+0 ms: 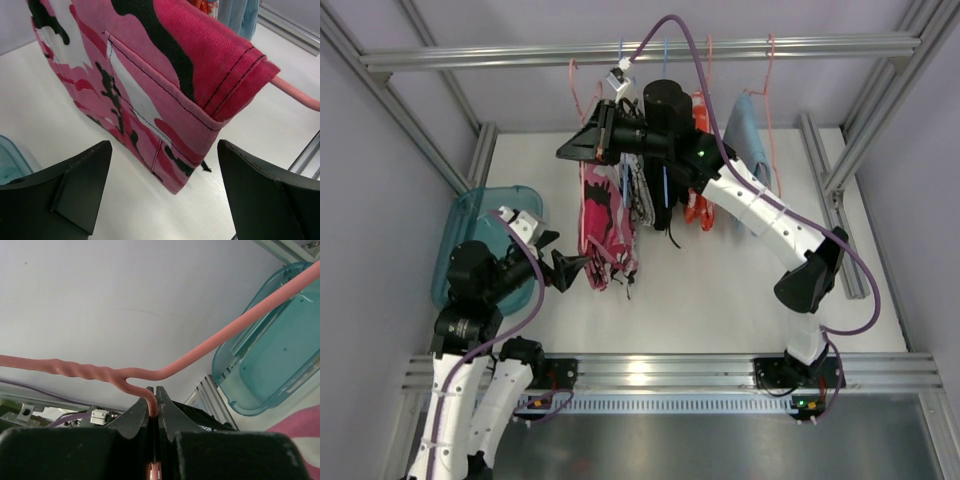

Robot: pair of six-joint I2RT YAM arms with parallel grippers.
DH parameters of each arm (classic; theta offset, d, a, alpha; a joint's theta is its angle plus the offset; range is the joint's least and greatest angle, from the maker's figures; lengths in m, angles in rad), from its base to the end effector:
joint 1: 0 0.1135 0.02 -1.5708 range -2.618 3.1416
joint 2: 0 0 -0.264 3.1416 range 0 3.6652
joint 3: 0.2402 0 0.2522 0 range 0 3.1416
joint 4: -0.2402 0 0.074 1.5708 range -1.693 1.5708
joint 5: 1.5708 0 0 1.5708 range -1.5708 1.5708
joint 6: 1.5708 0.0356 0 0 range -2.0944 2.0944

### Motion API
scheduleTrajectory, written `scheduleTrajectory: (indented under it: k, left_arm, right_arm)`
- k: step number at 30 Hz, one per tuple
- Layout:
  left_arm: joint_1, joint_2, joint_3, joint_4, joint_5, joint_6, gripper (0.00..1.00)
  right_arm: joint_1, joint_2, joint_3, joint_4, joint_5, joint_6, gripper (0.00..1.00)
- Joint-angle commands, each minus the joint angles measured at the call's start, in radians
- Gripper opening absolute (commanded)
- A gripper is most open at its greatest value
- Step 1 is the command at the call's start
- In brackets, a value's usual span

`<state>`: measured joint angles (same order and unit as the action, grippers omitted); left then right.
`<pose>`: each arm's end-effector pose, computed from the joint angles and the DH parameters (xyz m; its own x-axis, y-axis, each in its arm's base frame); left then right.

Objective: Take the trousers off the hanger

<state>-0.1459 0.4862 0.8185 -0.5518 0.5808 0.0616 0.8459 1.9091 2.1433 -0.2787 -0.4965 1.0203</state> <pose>0.0960 -0.0338 0.3509 -0.1749 0.0777 -0.9815 0.6634 0.7459 -0.0592 0.2772 0.3385 0.4731 -0.8453 0.1759 -0.5045 -0.4842 0.1470 0.8625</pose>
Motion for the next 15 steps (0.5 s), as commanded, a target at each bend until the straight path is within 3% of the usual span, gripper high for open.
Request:
scheduleTrajectory:
  k: [1, 9, 15]
  left_arm:
    - [-0.003, -0.021, -0.064, 0.232, 0.056, -0.046, 0.92]
    - [-0.003, -0.044, -0.188, 0.44, 0.005, -0.129, 0.91]
    - [-0.003, 0.011, -0.216, 0.504, -0.058, -0.117, 0.82]
  right_arm:
    - [-0.002, -0.021, 0.11, 0.127, 0.007, 0.026, 0.0]
    - [-0.001, -0.019, 0.115, 0.128, 0.006, 0.043, 0.0]
    - [0.001, -0.022, 0.115, 0.134, -0.001, 0.049, 0.0]
